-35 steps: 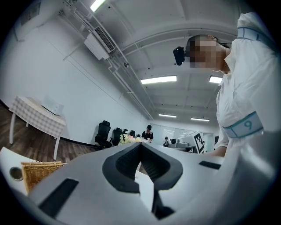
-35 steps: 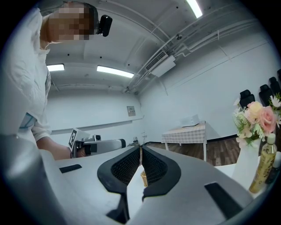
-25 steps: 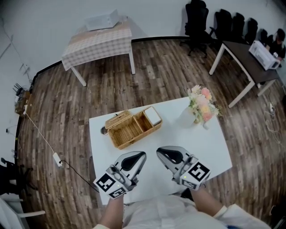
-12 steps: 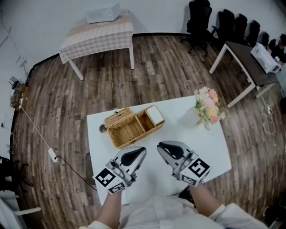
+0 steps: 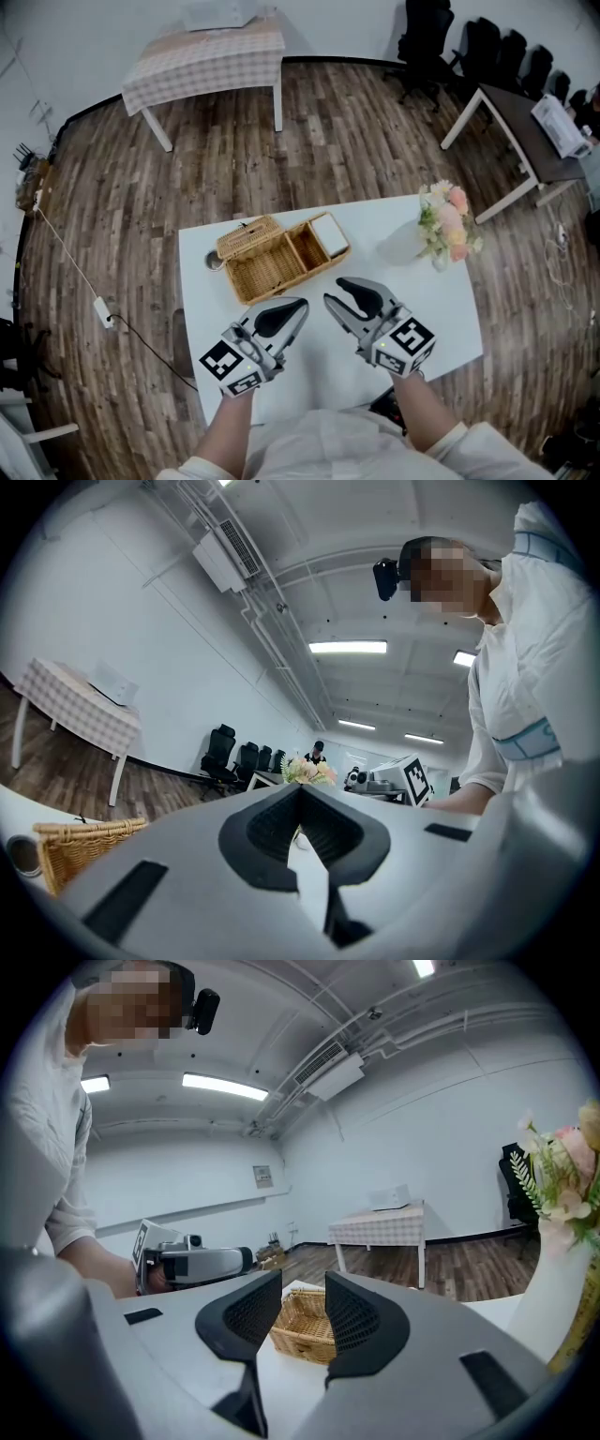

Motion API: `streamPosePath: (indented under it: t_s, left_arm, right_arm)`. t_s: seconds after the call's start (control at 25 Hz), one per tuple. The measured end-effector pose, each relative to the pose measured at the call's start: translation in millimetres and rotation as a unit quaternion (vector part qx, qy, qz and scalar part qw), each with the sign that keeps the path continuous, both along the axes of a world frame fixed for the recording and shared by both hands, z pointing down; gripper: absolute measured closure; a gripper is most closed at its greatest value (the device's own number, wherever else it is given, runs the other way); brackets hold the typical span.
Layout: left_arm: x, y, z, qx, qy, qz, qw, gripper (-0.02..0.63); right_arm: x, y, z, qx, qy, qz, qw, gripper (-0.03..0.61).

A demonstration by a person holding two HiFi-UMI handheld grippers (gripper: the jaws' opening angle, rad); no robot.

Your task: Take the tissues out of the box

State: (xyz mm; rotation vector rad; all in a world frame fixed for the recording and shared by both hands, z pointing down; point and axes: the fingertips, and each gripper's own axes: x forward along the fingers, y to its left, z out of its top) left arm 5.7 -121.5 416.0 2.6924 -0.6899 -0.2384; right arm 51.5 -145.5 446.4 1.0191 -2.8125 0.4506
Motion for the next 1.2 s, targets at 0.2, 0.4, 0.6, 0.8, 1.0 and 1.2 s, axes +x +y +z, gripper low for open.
streamPosePath:
  t_s: [0.2,0.4,0.6,0.8,1.0,1.2]
  left_arm:
    - [-2,-2,6,-0.007,0.001,0.002,1.0,0.615]
    - [-7,-6,13,-0.016,0.002,0.001,0.9999,0.615]
    - [-9,-6,19,-0.02,0.004,0.002,0.9998,0.615]
    - [-9,-8,26,-0.027,0.003,0.004,0.9996,0.615]
    - [-10,-10,29,-0.032,0.003,0.006,0.9995,0.615]
    - [-8,-12,34,-0.035,0.0,0.01,0.9993,0.615]
  right_arm:
    - [-1,-13,15,-0.01,0.015,0.007,1.0,0.406]
    - [-1,-33,32,-0.012,0.039,0.019,0.999,0.388]
    - [1,-51,50,-0.018,0.062,0.032,0.997,0.373]
    - [7,-68,62,-0.022,0.08,0.05,0.995,0.368]
    - [15,-82,75,-0.026,0.104,0.069,0.992,0.359]
    - [20,-96,90,-0.025,0.133,0.078,0.988,0.344]
